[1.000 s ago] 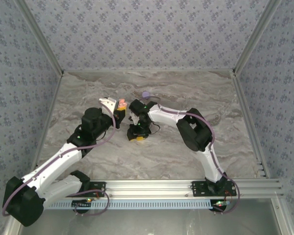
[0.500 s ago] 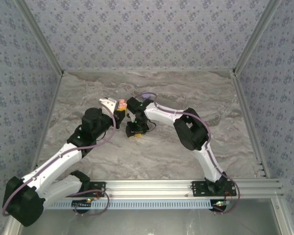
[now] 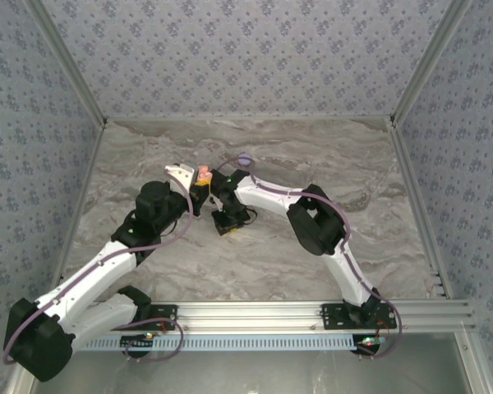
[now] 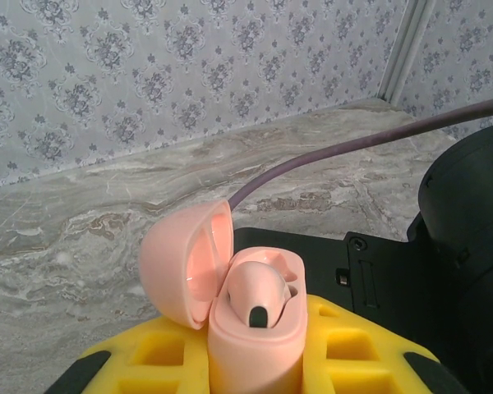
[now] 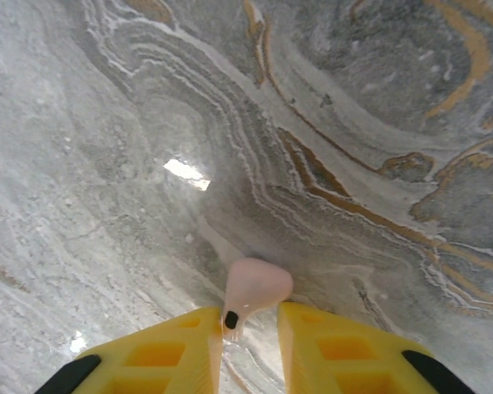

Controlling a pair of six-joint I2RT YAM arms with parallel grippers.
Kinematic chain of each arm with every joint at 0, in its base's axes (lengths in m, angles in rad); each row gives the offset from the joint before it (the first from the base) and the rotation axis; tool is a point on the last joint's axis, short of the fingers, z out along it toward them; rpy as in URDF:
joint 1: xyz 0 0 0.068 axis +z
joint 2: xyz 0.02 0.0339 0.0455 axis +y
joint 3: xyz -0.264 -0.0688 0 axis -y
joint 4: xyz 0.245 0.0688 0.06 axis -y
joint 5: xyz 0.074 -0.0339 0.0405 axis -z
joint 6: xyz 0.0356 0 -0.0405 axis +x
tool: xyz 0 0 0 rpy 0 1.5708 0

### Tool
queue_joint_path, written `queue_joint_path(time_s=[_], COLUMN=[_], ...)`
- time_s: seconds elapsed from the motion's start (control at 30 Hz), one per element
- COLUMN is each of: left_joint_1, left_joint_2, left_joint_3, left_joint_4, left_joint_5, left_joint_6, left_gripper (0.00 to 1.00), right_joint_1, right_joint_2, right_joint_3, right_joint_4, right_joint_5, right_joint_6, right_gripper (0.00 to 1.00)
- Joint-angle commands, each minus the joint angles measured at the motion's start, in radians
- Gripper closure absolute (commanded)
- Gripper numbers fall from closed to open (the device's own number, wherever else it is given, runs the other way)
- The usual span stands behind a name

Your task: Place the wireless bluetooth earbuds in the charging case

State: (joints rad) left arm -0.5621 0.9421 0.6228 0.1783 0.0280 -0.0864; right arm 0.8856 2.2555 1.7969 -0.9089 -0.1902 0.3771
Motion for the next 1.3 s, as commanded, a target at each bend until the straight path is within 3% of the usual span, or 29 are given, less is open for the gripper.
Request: queue_joint_path(time_s=[0.0,0.27,0.5,0.77,1.27], left_joint_1=[0.007,0.008,0.008,0.007,0.007], left_joint_2=[-0.022,-0.047,-0.07,-0.063,0.007], left_joint_3=[0.0,-0.006,-0.018,-0.018,0.002], left_joint_4=[0.009,0.0,-0.008,-0.01,0.021], left_joint_5=[-0.016,-0.027,-0.036,-0.027,0.022], left_joint_6=[0.016,0.02,0.023,0.025,0.002], left_gripper=[0.86,0.86,0.86,0.86,0.86], right_joint_1=[0.01,0.006,-0.004,-0.056,-0.202], right_joint_2=[0.032,0.023,0.014,-0.122,-0.293], right_joint_3=[0.006,-0.012,-0.067,-0.229,-0.465], right_joint_4=[-0.05,0.009,0.067,0.173,0.182], right_joint_5=[0.081,0.064,0.099,0.121,0.193], right_joint_6=[-0.008,0.022,0.051,0.064,0.071], right_gripper=[0.76,0.76,0.86,0.92,0.92])
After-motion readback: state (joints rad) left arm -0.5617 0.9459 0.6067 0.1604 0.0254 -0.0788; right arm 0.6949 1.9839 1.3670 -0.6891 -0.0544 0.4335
